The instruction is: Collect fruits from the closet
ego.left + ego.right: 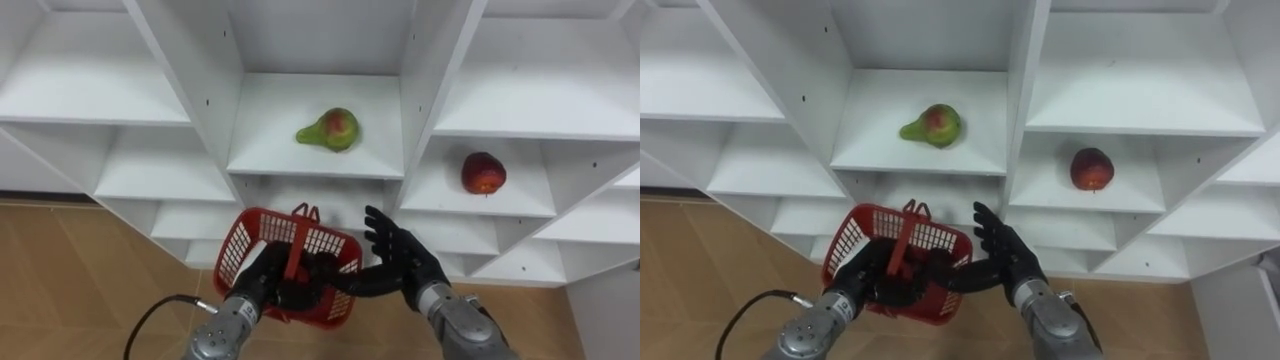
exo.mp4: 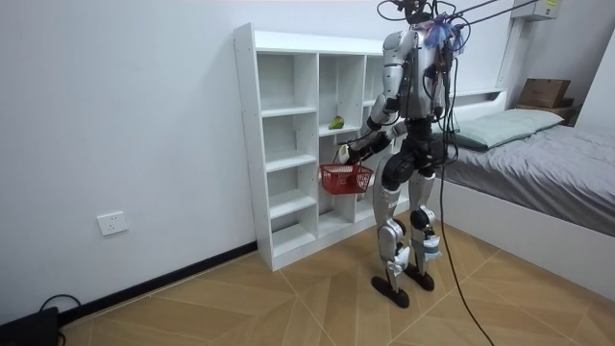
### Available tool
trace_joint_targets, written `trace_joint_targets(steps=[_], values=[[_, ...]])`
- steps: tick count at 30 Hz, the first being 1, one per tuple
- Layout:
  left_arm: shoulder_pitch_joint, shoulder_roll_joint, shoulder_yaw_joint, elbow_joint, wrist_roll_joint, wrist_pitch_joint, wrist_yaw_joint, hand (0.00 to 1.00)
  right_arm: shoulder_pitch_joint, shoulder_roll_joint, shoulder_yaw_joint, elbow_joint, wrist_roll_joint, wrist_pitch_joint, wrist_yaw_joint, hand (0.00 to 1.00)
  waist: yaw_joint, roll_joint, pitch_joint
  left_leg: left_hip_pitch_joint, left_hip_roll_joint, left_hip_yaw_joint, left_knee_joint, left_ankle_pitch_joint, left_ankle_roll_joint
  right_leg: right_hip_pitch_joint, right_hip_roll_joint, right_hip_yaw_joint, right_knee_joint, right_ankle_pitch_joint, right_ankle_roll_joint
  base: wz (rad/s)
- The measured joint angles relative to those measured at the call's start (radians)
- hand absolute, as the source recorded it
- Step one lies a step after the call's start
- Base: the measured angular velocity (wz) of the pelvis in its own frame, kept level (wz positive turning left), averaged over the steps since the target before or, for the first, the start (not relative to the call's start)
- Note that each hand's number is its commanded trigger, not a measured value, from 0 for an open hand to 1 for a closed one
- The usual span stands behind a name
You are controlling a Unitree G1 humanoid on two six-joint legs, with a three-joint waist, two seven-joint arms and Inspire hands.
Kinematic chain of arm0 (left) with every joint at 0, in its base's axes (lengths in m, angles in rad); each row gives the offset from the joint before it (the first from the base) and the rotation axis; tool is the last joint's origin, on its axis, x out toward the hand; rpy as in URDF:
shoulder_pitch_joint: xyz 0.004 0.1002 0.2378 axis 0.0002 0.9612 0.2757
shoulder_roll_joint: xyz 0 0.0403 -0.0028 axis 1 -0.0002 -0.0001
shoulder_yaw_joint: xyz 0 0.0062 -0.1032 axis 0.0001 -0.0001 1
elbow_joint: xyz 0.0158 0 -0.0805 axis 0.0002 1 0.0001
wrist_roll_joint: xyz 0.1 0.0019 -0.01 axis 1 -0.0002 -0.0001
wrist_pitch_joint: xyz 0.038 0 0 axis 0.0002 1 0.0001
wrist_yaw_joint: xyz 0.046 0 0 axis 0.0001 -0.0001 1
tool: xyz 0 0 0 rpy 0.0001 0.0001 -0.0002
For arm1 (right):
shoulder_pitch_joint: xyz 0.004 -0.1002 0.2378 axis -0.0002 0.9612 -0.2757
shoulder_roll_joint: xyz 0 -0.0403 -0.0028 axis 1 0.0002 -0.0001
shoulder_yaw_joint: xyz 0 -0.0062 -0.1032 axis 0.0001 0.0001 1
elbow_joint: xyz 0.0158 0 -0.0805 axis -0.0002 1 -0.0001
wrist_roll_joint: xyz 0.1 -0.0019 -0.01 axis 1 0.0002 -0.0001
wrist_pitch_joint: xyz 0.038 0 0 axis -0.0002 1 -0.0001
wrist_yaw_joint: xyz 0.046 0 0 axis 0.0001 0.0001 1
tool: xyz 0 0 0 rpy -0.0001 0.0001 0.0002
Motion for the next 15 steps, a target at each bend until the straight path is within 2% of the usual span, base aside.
trace_joint_targets(steps=[3,8,15], values=[[0.003,0.000,0.000,0.017,0.001,0.000,0.000,1.00,0.000,-0.001,0.000,0.000,0.000,0.000,0.000,0.00,-0.001,-0.001,-0.0003,0.000,0.000,0.000,0.000,0.000,0.000,0.000,0.000,-0.001,0.000,0.000,0.000,0.00],[0.019,0.002,0.001,0.028,0.000,0.001,0.000,1.00,0.003,-0.003,0.001,-0.012,-0.006,0.001,0.003,0.00,0.001,-0.016,-0.0026,0.013,0.000,0.002,-0.001,0.000,0.000,0.013,0.000,-0.002,-0.001,0.000,0.000,0.00],[0.036,0.008,0.011,0.027,0.000,0.001,0.005,1.00,0.035,-0.023,0.031,-0.123,-0.087,0.000,0.014,0.00,0.008,-0.022,-0.0058,0.040,-0.001,-0.001,-0.001,0.000,0.000,0.042,0.000,-0.004,-0.004,0.000,0.000,0.00]])
